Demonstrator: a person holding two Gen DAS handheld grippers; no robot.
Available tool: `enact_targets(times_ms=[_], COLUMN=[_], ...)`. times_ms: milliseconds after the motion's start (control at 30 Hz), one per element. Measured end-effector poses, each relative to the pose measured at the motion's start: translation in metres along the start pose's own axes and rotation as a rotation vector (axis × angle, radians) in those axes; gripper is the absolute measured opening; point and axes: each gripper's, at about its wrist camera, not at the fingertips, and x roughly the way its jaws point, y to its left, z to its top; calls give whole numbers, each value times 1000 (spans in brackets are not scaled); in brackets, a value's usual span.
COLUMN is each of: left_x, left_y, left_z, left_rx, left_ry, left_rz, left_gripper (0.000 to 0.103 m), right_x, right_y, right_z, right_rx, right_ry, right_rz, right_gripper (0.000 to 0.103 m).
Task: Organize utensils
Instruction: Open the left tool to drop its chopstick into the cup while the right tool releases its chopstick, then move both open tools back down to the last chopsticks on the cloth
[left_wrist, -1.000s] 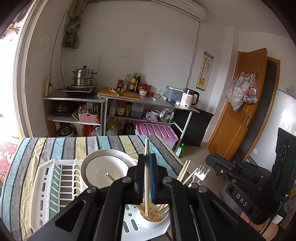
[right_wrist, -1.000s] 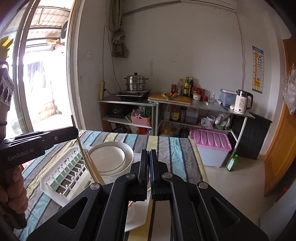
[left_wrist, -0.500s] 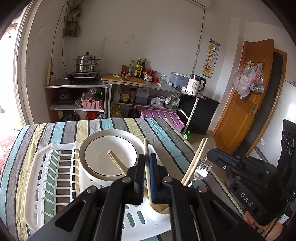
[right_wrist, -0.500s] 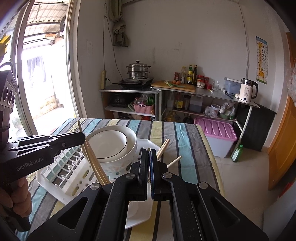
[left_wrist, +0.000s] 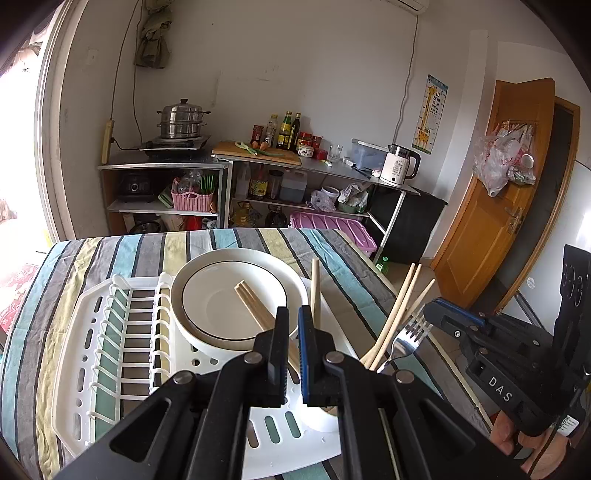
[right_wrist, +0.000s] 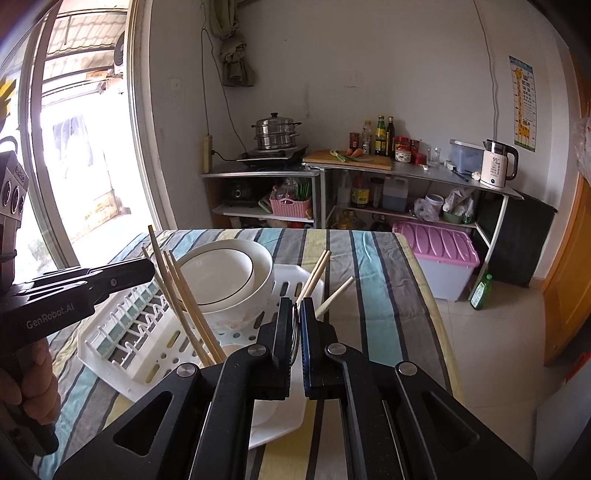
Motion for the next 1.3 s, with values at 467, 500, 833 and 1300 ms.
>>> enact_targets(times_ms=[467, 500, 833, 1300], left_x=[-39, -45, -103, -164], left_y=[5, 6, 5, -1], left_z=[-24, -28, -78, -157], left_rx=[3, -1, 0, 22], left_ry=[-14, -20, -49, -40], left_rz=[19, 20, 26, 51], left_gripper=[8, 10, 25, 30], right_x=[-48, -55, -115, -174], right_y=[-3, -2, 18, 37], right_z=[-13, -17, -62, -134], right_rx=[39, 42, 50, 92], right_ry=[-50, -56, -77, -47], right_rz=[17, 20, 62, 92], right_gripper=[21, 21, 21, 22])
